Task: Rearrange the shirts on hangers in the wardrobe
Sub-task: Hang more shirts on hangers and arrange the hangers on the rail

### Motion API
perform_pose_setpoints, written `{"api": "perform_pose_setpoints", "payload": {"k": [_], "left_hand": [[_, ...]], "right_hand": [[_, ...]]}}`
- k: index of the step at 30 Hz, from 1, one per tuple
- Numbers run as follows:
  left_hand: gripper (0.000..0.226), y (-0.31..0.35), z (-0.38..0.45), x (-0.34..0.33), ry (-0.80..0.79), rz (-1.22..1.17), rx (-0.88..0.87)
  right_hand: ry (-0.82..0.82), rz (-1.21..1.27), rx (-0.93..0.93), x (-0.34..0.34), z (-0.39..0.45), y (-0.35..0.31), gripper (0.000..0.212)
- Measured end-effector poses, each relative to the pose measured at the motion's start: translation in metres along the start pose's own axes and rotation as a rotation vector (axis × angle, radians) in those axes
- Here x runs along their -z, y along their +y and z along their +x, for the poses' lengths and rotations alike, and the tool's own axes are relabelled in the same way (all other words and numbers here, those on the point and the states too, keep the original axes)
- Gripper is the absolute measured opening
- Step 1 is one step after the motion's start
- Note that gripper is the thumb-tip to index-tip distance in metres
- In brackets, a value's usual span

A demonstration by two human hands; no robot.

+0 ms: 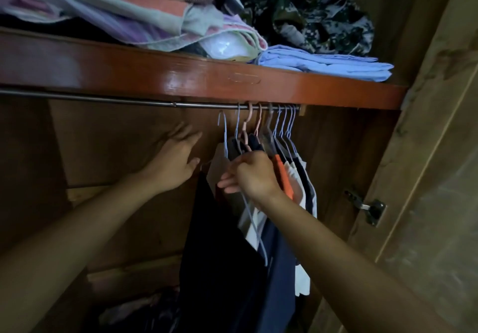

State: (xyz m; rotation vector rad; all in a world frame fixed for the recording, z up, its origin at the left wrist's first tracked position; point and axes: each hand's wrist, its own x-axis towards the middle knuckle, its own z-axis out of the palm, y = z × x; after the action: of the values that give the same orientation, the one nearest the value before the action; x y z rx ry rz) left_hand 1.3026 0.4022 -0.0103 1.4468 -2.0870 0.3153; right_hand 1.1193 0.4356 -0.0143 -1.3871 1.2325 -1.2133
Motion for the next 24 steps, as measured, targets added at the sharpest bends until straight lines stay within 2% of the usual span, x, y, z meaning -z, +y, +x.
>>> {"api": "perform_pose_setpoints", "payload": {"k": [7, 14, 18, 24], "left_hand": [[0.089, -0.030, 0.037, -0.007, -0.085, 0.202, 0.027], [0.095, -0.049, 0.060, -0.022, -0.086, 0.252, 0.047], [0.095, -0.054, 0.063, -0.026, -0.079, 0.290, 0.041], [0.095, -0.056, 0.064, -0.022, -0.078, 0.308, 0.037]], "right_hand": [[0.167, -0.021, 0.053, -0.006, 0.049, -0.005, 0.037], [0.259, -0.048, 0.142, -0.011, 0.093, -0.008, 0.033], [0.343, -0.017, 0.122, -0.011, 0.118, -0.008, 0.019], [0.257, 0.025, 0.045, -0.018, 0.134, 0.004, 0.027]]}}
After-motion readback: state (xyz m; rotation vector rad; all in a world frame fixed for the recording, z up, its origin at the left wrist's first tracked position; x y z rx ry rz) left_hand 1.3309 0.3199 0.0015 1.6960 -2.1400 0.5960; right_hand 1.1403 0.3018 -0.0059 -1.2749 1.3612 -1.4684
